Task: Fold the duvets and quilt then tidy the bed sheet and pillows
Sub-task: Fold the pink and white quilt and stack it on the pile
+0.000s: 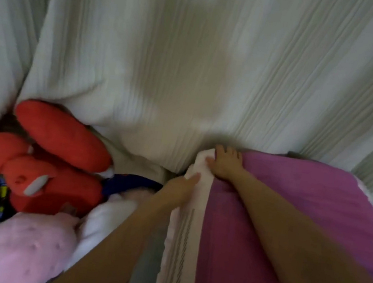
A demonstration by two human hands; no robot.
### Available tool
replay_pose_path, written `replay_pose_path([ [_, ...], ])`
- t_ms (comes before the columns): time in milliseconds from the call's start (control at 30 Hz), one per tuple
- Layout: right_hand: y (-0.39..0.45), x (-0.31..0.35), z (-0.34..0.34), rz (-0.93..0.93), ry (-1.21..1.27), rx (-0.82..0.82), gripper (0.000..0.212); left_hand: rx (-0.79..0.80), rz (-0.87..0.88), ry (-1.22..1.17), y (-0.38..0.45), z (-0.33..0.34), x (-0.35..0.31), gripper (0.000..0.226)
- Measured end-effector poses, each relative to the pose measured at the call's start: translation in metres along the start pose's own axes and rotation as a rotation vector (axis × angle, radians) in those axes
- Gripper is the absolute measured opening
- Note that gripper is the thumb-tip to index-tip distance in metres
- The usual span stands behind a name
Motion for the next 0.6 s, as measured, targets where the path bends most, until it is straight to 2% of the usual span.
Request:
replay_pose_path([
  [67, -0.015, 0.008, -0.029, -0.060, 0.121, -0.022, 0.062, 0.058, 0.045, 0.050, -0.021, 0.014, 0.000, 0.080],
  [133, -0.040, 0.010, -0.050, -0.117, 0.251, -0.031, 0.063, 0.037, 0.093, 0.009, -0.038, 0.021, -0.005, 0.070],
  [200, -0.078, 0.008, -0.066, -0.175, 0.263, -0.014, 0.059, -0.003, 0.125, 0.038, -0.059, 0.020, -0.017, 0.052],
  [333, -0.172, -0.026, -0.086, -0.235, 0.234, -0.012, 0.044, -0.079, 0.171, 0.235, -0.107, 0.023, -0.029, 0.058],
  [467, -0.266, -0.081, -0.092, -0.194, 0.249, -0.055, 0.038, -0.104, 0.360, 0.601, -0.168, 0.049, -0.034, 0.070],
  [600, -0.368, -0.128, -0.077, -0.166, 0.320, -0.136, 0.041, -0.096, 0.528, 1.000, -0.253, 0.106, -0.015, 0.065],
])
Point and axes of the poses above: each hand's wrist, its own y-axis towards the middle knuckle, its own z-axis out of the palm, x = y × z, the point moved 5 cm from there along y, towards the middle knuckle, and after that the axes turned 10 degrees about z, right-handed, at the moved point
